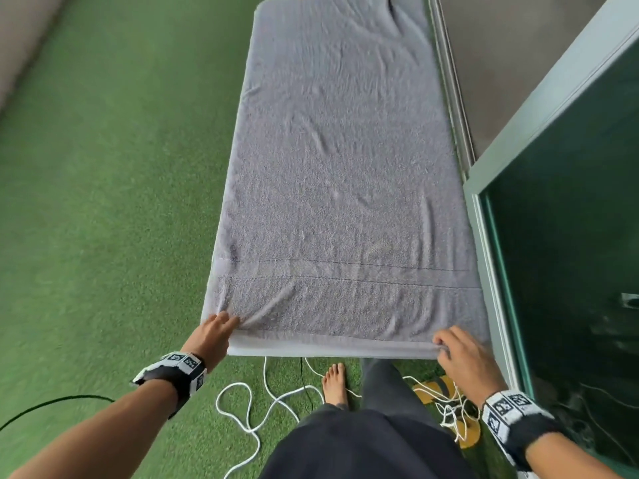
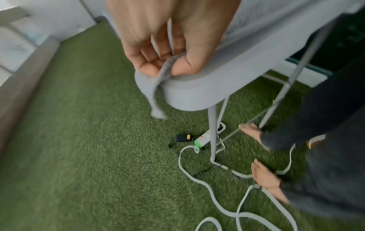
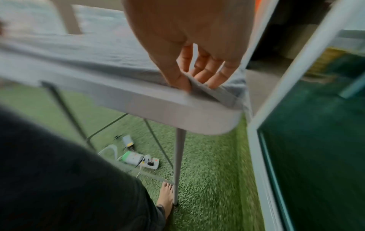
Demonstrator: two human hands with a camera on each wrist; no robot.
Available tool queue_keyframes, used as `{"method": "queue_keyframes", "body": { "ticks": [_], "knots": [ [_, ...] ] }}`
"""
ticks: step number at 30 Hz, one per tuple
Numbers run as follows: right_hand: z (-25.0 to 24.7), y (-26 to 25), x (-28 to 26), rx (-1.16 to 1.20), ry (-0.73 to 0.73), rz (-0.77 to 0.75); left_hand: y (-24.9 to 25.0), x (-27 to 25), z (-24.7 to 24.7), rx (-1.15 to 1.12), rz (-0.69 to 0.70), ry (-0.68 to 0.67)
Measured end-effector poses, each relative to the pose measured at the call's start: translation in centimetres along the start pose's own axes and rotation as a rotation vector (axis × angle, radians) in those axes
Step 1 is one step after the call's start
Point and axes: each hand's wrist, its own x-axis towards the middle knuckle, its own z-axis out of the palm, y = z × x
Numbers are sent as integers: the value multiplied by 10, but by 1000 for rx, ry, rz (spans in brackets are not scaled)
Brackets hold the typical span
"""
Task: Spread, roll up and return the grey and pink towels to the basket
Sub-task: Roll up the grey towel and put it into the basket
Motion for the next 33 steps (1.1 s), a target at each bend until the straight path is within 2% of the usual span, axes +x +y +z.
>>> {"method": "queue_keyframes", "body": {
  "ticks": [2, 6, 8, 10, 13, 19, 22, 26, 33],
  "knots": [
    [1, -6, 3, -41, -2, 10, -11, -11, 2, -13, -90, 6],
    [2, 7, 3, 68, 142, 288, 2, -24, 0, -1, -220, 94],
    [-2, 9, 1, 155, 218, 362, 11, -24, 3, -53, -251, 189],
    [-5, 6, -2, 200, 237, 394, 17, -27, 9, -122, -215, 247],
    [-7, 11, -12, 188, 215, 406, 20, -35, 15, -171, -125, 271],
    [-3, 31, -26, 31, 195, 399, 20, -51, 16, -95, -58, 249],
    [2, 35, -22, 1, 213, 347, 19, -45, 12, -101, -105, 236],
    [7, 38, -19, -4, 210, 350, 18, -36, 10, -93, -182, 186],
    [8, 37, -29, 15, 226, 341, 12, -41, 17, -92, -163, 192]
  ]
}}
